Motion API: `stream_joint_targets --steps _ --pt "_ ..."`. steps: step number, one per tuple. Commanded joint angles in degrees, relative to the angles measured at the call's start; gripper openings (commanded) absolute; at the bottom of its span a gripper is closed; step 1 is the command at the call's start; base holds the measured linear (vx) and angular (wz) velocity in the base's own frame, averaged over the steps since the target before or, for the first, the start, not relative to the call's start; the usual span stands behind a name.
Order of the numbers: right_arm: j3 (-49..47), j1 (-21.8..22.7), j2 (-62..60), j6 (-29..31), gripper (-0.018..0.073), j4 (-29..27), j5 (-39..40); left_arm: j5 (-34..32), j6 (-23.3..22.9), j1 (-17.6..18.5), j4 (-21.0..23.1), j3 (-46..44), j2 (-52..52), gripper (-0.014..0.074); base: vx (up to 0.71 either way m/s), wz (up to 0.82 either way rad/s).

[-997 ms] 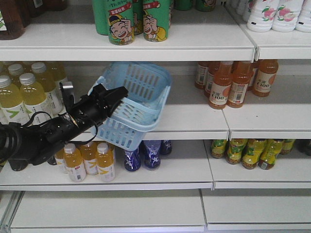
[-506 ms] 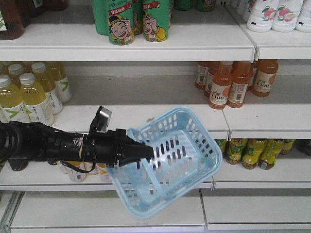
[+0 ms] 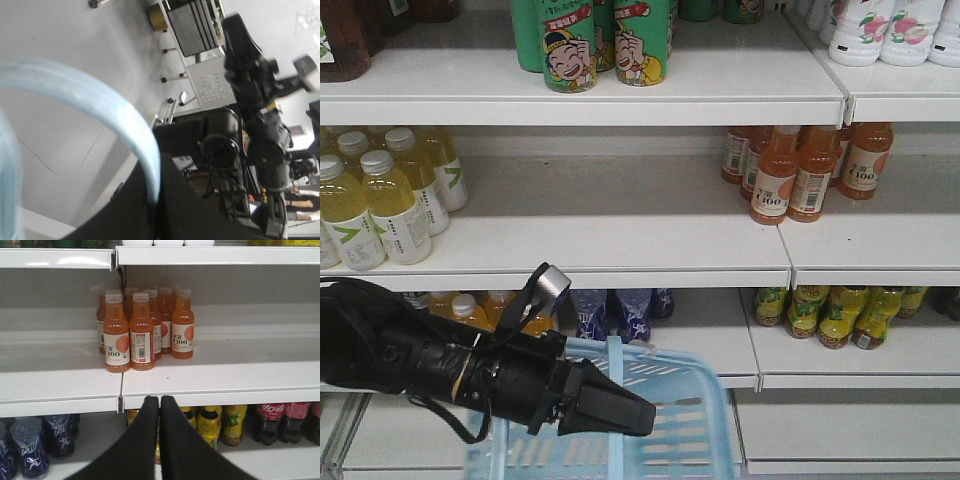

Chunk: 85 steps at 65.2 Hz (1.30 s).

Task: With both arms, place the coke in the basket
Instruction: 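Lift the basket off the shelf with the left gripper and lower it, then drive the base away from the shelf carrying the basket in the left gripper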

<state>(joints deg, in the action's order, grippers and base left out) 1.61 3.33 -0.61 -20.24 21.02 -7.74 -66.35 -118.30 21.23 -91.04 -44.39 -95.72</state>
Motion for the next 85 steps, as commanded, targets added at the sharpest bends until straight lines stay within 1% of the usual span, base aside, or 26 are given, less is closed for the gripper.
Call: stream_joint_targets --steps 1,8,12,18,26,31,36,52,61,85 --pt "0.61 -0.01 -1.04 0.27 -0.0005 0.78 3.99 -12.76 0.4 1.09 4.2 0.95 6.22 -0.0008 0.0 0.0" --pt "0.61 -0.01 -1.04 0.27 -0.0005 0.78 3.99 -12.76 -0.54 1.56 4.44 1.78 10.24 -0.0008 0.0 0.0" --pt "0.61 -0.01 -1.04 0.27 -0.0005 0.78 3.99 -12.76 -0.73 1.76 5.78 1.65 12.79 -0.0008 0.0 0.0" --pt "0.61 -0.01 -1.04 0.27 -0.0005 0.78 3.99 -12.76 -0.73 1.83 10.56 1.65 16.21 -0.0008 0.0 0.0" --pt "0.61 -0.01 -1.04 0.27 -0.0005 0.78 3.99 -12.76 -0.73 1.83 18.06 1.65 20.31 -0.0008 0.0 0.0" --pt "0.61 -0.01 -1.04 0.27 -0.0005 0.78 3.99 -12.76 -0.68 1.83 19.83 1.65 22.14 -0.0008 0.0 0.0" --pt "0.61 -0.01 -1.04 0.27 -0.0005 0.78 3.99 -12.76 -0.68 1.77 19.5 1.65 23.2 -0.0008 0.0 0.0" --pt "0.61 -0.01 -1.04 0.27 -0.0005 0.78 3.99 -12.76 -0.68 1.77 15.51 1.65 24.04 -0.0007 0.0 0.0" --pt "0.61 -0.01 -1.04 0.27 -0.0005 0.78 3.99 -12.76 -0.68 1.77 14.32 1.65 24.04 -0.0007 0.0 0.0" --pt "0.61 -0.01 -1.04 0.27 -0.0005 0.78 3.99 -12.76 -0.68 1.77 14.21 1.65 24.04 -0.0007 0.0 -0.01"
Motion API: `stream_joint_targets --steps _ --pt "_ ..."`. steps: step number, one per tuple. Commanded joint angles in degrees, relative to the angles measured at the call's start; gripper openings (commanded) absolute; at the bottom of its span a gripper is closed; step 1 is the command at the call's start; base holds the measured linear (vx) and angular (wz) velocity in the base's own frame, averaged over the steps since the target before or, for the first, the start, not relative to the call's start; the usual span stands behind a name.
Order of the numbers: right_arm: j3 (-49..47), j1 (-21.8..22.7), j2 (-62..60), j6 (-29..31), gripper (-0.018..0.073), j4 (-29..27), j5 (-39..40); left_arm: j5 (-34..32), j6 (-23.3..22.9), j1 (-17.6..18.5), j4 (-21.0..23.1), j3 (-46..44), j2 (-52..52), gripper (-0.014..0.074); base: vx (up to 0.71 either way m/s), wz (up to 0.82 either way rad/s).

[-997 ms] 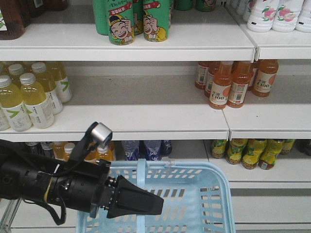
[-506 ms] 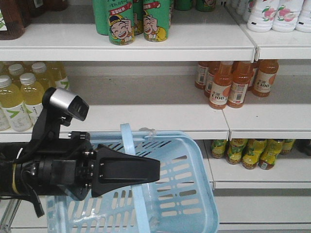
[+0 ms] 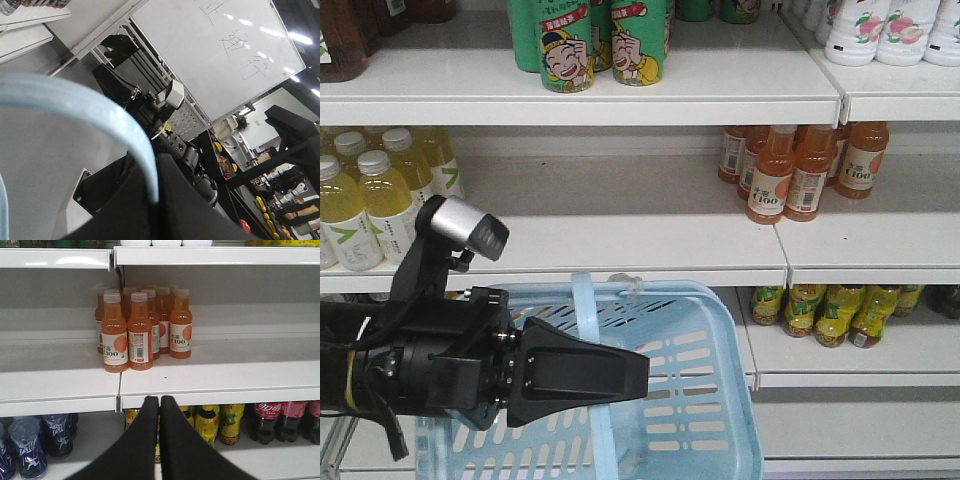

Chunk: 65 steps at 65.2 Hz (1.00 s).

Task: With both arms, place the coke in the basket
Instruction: 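Drive the base away from the shelf carrying the basket in the left gripper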

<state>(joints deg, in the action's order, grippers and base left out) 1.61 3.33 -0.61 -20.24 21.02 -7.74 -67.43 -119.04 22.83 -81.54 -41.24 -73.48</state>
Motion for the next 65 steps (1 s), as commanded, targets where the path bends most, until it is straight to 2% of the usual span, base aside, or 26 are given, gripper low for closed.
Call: stream_joint_targets --steps 1,33,65 --pt "0.61 -0.01 -1.04 0.27 -0.0005 0.78 3.99 -11.68 0.06 0.17 4.71 -1.5 1.8 -0.0007 -0.01 -0.04" --pt "0.61 -0.01 -1.04 0.27 -0.0005 0.78 3.99 -11.68 0.06 0.17 4.71 -1.5 1.8 -0.0007 -0.04 -0.16" --pt "0.61 -0.01 -1.04 0.27 -0.0005 0.78 3.99 -11.68 0.06 0.17 4.71 -1.5 1.8 -0.0007 -0.06 -0.36"
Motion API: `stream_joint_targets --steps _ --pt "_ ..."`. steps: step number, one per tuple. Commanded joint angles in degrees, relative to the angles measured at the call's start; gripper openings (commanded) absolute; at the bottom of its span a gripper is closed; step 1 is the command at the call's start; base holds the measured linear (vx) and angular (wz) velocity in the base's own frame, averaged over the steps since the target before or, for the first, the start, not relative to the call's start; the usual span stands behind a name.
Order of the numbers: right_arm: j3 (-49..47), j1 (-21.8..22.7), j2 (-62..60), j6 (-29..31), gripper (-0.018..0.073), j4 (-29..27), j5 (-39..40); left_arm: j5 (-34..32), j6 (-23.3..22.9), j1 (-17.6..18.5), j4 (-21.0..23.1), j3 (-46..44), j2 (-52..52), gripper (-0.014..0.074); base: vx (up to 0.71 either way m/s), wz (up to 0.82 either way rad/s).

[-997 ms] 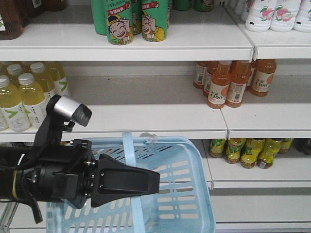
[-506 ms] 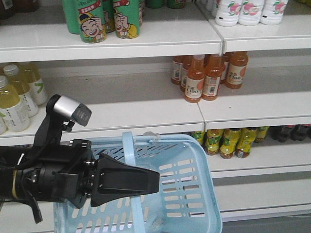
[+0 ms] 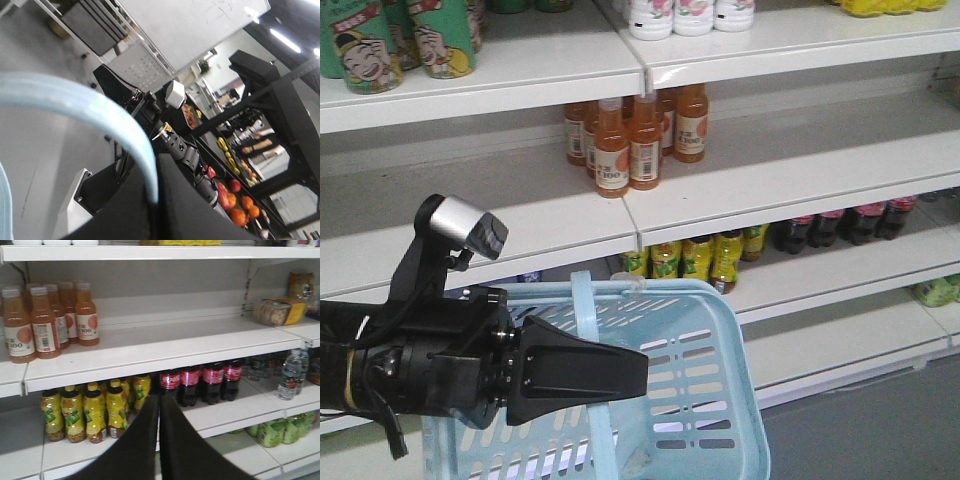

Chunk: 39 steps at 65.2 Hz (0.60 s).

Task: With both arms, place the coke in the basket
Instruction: 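Drive the base away from the shelf carrying the basket in the left gripper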

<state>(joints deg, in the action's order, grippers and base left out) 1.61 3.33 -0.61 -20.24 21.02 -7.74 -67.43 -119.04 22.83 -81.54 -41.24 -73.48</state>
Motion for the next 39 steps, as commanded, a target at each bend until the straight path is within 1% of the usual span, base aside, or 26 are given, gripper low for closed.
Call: stream_joint_targets --steps 1,39 --pt "0.61 -0.01 -1.04 0.27 -0.0005 0.78 3.99 -11.68 0.06 0.17 4.71 -1.5 1.8 -0.0007 -0.06 -0.45" --pt "0.61 -0.01 -1.04 0.27 -0.0005 0.78 3.99 -11.68 0.06 0.17 4.71 -1.5 1.8 -0.0007 -0.06 -0.49"
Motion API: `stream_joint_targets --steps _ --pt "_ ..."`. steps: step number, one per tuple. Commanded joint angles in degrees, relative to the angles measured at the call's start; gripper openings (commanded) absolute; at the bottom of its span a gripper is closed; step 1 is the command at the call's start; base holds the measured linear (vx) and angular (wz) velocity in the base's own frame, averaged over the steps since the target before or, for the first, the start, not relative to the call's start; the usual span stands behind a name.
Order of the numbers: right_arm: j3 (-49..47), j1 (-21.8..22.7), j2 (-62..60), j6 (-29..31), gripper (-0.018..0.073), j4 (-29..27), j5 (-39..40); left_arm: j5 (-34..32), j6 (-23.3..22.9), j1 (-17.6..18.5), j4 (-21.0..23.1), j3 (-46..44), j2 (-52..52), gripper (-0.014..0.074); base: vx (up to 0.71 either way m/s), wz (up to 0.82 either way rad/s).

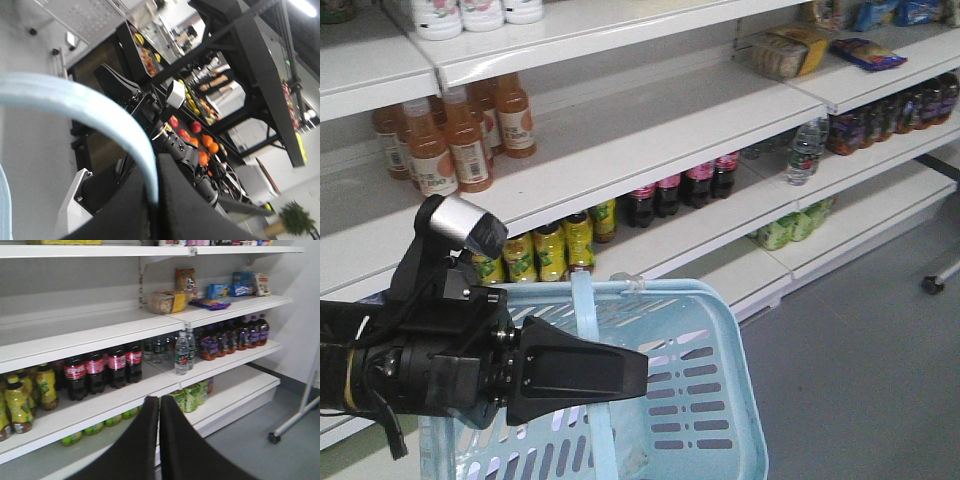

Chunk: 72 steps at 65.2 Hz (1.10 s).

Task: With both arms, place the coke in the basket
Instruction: 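Drive the base away from the shelf carrying the basket in the left gripper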

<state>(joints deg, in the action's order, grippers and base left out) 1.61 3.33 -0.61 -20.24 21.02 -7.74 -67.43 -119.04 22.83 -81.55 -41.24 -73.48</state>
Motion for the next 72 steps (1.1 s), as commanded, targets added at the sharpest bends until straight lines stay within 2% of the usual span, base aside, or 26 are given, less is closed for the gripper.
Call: stream_joint_targets --steps 1,72 --pt "0.61 -0.01 -1.04 0.27 -0.0005 0.78 3.99 -11.68 0.06 0.17 4.72 -1.5 1.8 -0.0007 -0.05 -0.53" --pt "0.61 -0.01 -1.04 0.27 -0.0005 0.78 3.99 -11.68 0.06 0.17 4.72 -1.5 1.8 -0.0007 -0.05 -0.51"
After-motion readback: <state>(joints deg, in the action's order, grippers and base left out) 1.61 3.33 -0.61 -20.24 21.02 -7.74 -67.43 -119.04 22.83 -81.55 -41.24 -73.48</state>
